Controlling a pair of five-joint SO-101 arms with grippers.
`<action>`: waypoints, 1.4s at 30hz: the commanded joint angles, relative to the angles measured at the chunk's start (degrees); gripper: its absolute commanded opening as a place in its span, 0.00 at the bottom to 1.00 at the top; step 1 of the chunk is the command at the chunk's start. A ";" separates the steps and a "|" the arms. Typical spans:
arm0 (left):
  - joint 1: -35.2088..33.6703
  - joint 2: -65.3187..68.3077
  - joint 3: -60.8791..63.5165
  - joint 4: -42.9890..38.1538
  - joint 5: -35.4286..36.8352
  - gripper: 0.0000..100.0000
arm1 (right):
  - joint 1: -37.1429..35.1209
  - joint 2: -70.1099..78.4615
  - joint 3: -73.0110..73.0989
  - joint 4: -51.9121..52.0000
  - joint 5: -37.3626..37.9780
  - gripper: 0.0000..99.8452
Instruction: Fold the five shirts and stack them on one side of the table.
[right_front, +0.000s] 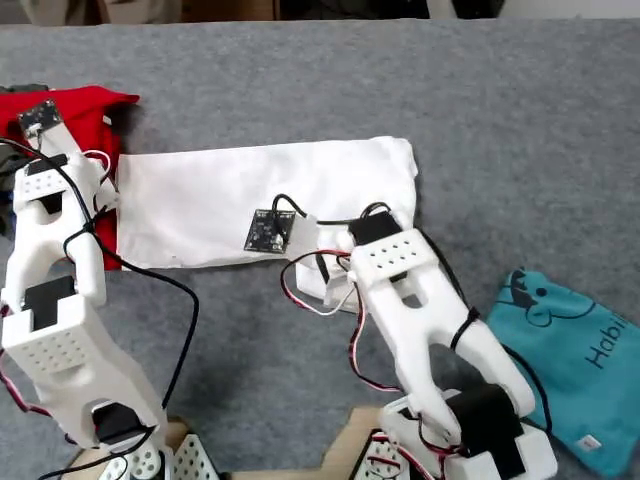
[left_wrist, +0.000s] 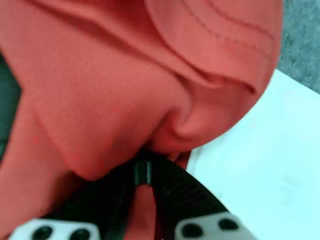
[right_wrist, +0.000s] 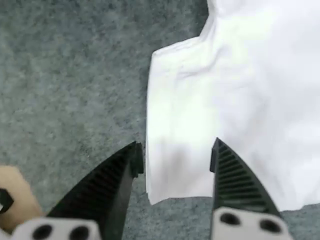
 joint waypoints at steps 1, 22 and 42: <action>-0.18 -2.51 0.09 -1.41 0.35 0.02 | -1.80 2.42 0.31 -1.32 -0.70 0.24; 0.97 -2.59 3.08 -5.98 0.09 0.02 | -1.10 5.32 4.44 -8.26 -0.62 0.24; 0.97 -2.59 3.16 -5.80 -0.09 0.02 | -0.22 25.27 -9.01 -3.96 0.44 0.18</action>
